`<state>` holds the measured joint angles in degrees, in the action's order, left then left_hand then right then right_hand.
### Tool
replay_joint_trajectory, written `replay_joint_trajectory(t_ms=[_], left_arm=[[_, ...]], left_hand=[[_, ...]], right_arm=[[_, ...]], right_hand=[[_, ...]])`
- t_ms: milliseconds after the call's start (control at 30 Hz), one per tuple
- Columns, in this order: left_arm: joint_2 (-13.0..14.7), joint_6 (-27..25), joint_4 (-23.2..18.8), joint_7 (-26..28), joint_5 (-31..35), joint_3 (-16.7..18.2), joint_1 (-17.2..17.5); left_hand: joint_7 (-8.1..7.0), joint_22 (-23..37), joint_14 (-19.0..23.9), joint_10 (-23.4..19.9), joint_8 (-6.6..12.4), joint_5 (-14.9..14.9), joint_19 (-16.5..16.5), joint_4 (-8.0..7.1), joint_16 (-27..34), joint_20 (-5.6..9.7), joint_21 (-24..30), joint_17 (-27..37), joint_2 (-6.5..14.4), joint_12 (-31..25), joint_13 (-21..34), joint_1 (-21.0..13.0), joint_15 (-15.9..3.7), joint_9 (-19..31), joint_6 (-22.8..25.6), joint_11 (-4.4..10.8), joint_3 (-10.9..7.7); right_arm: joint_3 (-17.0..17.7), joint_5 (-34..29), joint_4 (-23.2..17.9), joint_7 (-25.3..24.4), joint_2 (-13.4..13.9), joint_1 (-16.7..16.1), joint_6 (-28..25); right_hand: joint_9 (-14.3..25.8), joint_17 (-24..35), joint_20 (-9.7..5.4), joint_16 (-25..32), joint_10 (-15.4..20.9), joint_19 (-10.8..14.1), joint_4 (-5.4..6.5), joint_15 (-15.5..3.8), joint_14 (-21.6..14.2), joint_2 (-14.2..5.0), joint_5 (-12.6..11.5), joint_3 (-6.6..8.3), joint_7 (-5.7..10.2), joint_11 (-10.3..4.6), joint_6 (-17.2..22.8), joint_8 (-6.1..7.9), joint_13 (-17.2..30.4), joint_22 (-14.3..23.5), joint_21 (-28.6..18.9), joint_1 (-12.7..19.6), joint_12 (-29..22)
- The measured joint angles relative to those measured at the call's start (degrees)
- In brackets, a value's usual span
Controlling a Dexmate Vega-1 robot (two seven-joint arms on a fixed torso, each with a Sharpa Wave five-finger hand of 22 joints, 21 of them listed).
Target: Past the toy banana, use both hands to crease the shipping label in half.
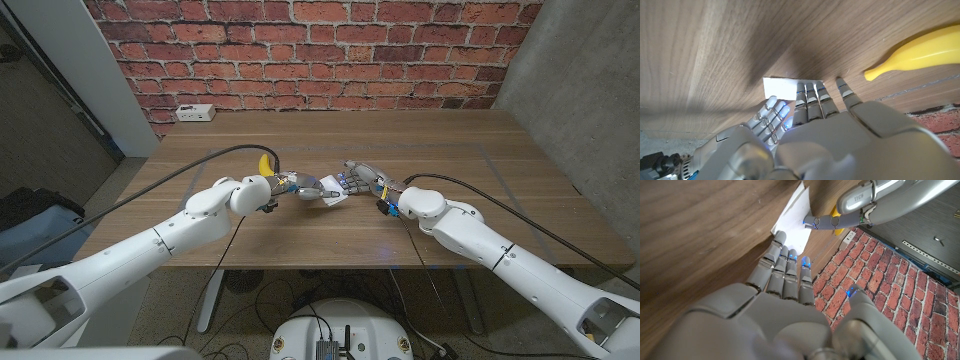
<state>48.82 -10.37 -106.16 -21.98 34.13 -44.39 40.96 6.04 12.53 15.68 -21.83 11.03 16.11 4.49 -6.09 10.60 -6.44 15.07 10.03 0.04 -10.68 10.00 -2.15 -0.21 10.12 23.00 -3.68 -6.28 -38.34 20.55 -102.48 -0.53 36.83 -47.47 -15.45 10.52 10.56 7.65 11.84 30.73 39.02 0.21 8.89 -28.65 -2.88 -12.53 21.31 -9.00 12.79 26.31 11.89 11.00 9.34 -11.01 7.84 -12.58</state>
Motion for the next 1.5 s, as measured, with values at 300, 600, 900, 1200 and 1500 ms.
replay_joint_trajectory(t_ms=[300,600,900,1200,1500], left_arm=[[-0.1,0.0,0.0,-0.1,0.0,-0.1,-0.1],[-0.1,-0.2,-0.1,-0.2,0.0,-0.1,-0.1],[-0.1,-0.6,-0.4,-0.4,0.0,-0.1,0.0],[0.0,-1.1,-0.9,-0.4,0.0,-0.2,0.2],[0.2,-1.3,-1.3,-0.6,0.0,-0.2,0.4]], left_hand=[[-0.02,0.0,0.0,0.0,0.0,0.0,0.0,0.07,0.0,0.0,0.0,0.0,0.0,0.0,0.0,0.0,0.0,0.0,0.0,0.0,0.41],[-0.21,0.0,0.0,0.0,-0.01,0.0,0.0,0.01,0.0,0.0,0.0,0.0,-0.2,0.0,0.0,-0.2,0.0,0.0,0.2,0.0,0.47],[0.0,0.0,0.0,0.0,-0.05,0.0,-0.2,-0.23,0.0,0.22,0.0,0.0,-0.2,0.0,-0.1,-0.2,0.01,-0.1,0.0,0.01,0.71],[-0.1,0.0,-0.2,0.3,-0.66,0.0,-0.2,-0.47,0.0,0.22,0.0,0.0,0.0,0.0,-2.6,-0.5,0.22,0.0,-1.9,0.3,0.95],[-0.27,0.0,-0.5,1.2,-0.89,-0.2,-0.2,-0.47,0.0,0.22,0.0,0.0,0.2,0.0,-2.6,-0.7,0.53,-0.1,-3.0,-0.03,0.95]], right_arm=[[-0.7,-0.6,1.5,1.5,0.3,0.2,2.7],[-1.0,-3.3,2.9,2.2,0.3,-0.2,9.3],[-0.9,-8.3,4.0,0.3,-0.1,-1.3,17.1],[-0.8,-14.2,2.1,-1.8,0.3,-2.0,16.4],[-1.0,-16.9,-0.7,-1.7,1.2,-2.1,11.4]], right_hand=[[0.0,0.1,-1.98,-0.8,-0.1,-1.8,0.24,-2.65,1.2,-0.23,0.0,-0.24,-0.1,-2.65,0.1,-0.24,0.1,-0.1,0.9,-0.2,0.8],[0.0,-0.2,-3.05,-1.0,0.5,-3.3,-0.27,-4.05,2.1,-1.01,0.0,0.27,1.35,-3.58,1.3,-0.24,0.1,-0.1,1.0,0.6,0.9],[-0.1,0.0,-3.86,-1.0,5.6,-4.7,-0.56,-6.12,1.7,-1.46,0.0,0.57,1.27,-2.03,15.1,2.85,0.2,0.2,0.6,1.0,-0.2],[-0.1,0.3,-4.66,0.2,17.6,2.1,1.03,-5.69,-8.6,-0.91,-0.8,-1.03,0.78,-0.9,29.1,3.15,0.3,0.2,-0.5,-1.1,-2.9],[0.0,0.3,-3.75,0.8,23.7,6.6,1.85,-4.18,-14.3,-0.51,-1.2,-1.85,-1.55,-0.32,35.3,2.92,0.3,0.1,-0.5,-2.3,-3.6]])
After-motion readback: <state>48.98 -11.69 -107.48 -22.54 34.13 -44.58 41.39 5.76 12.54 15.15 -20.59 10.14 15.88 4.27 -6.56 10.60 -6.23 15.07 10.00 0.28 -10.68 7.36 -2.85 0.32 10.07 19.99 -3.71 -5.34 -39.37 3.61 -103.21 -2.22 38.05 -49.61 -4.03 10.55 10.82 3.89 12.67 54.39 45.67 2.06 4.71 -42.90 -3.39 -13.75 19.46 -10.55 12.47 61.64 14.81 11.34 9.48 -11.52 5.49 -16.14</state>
